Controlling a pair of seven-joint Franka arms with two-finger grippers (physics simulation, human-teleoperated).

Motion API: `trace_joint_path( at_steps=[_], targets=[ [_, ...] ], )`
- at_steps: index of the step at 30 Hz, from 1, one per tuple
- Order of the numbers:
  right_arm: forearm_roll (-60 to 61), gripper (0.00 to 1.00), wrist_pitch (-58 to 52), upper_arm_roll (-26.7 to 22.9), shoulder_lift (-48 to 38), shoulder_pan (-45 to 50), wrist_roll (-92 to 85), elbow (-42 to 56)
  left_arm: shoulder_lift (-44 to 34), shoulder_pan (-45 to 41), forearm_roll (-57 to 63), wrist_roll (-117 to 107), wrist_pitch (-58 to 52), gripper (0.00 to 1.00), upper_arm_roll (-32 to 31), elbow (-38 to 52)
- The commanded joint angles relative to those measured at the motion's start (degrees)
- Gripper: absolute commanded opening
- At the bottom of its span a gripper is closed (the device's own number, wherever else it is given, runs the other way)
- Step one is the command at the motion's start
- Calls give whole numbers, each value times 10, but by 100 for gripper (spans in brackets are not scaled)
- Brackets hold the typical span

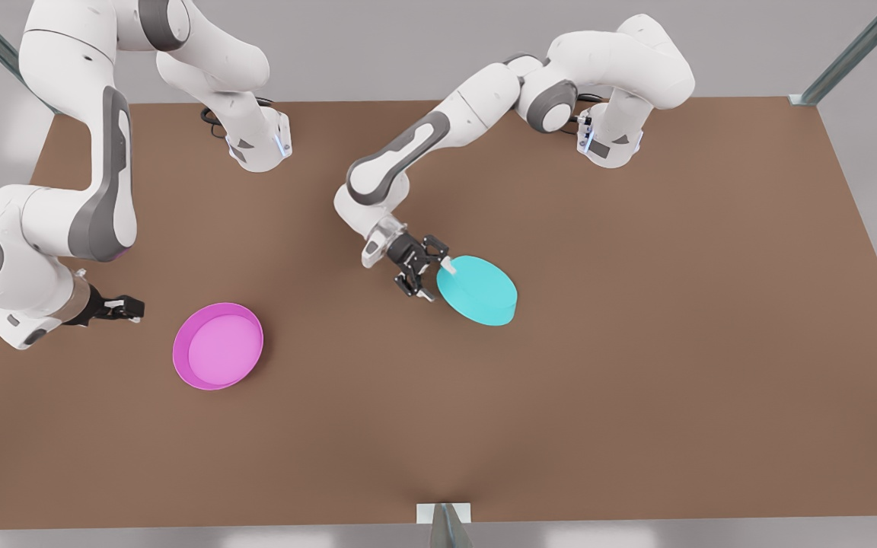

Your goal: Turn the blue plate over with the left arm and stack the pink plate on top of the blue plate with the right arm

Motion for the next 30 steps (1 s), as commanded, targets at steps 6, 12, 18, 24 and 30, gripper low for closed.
trace_joint_path(
  at_steps=[6, 12, 18, 24, 30],
  targets=[
    [8, 100, -4, 0, 5, 0, 1, 3, -143, 58, -281, 3, 0, 100, -3, 22],
    [7, 100, 4, 0, 3, 7, 0, -10, -243, 274, -694, 149, 14, 100, -5, 16],
    [92, 100, 42, 2, 6, -19, -80, -59, -310, 447, -724, 729, -43, 100, 64, -14],
    [165, 100, 105, -17, 63, -64, -193, -86, -640, 662, -561, 770, 52, 100, -160, -323],
    [202, 100, 181, -17, 103, -80, -262, -129, -588, 660, -553, 777, 53, 100, -159, -277]
  ],
)
